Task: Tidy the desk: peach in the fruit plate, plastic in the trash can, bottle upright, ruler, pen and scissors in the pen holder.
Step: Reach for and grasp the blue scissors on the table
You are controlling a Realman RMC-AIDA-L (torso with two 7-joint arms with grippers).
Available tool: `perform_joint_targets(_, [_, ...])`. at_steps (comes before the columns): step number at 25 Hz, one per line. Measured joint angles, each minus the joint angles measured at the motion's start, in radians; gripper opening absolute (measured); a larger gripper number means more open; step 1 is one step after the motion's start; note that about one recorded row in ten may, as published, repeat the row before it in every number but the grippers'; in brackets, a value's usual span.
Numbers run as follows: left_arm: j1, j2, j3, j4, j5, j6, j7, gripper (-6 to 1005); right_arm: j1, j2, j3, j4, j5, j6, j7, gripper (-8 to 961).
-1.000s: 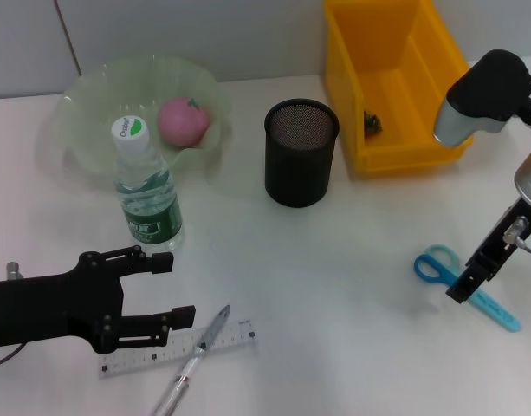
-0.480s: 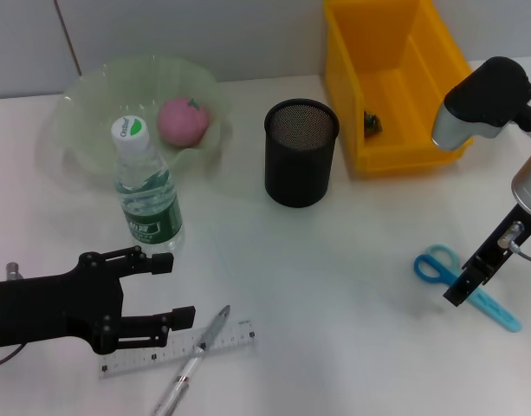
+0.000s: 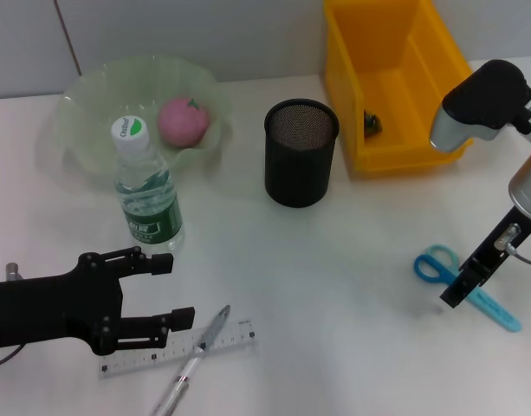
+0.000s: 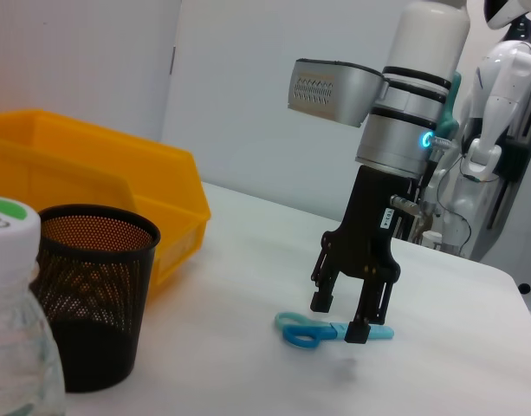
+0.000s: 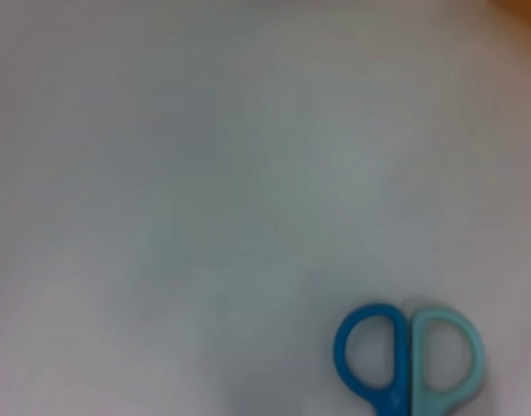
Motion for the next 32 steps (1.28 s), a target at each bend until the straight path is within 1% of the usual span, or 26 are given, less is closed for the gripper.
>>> perform_joint_targets(4, [0.001,0.0,0.0,0.0,0.0,0.0,0.003,804,0.004,0.0,-0.017,0.014,0.002,0.002,0.0,748])
perform_joint_targets(27, [0.003,0.005,0.0,0.0,0.0,0.0,0.006,800,0.013,-0.002,-0.02,0.043,0.003,0.017,0.0,746])
perform_joint_targets(32, [0.005,0.006,0.0,0.0,0.0,0.002,0.006,800,0.012,-0.002,-0.021,0.042,0.003,0.015,0.0,543])
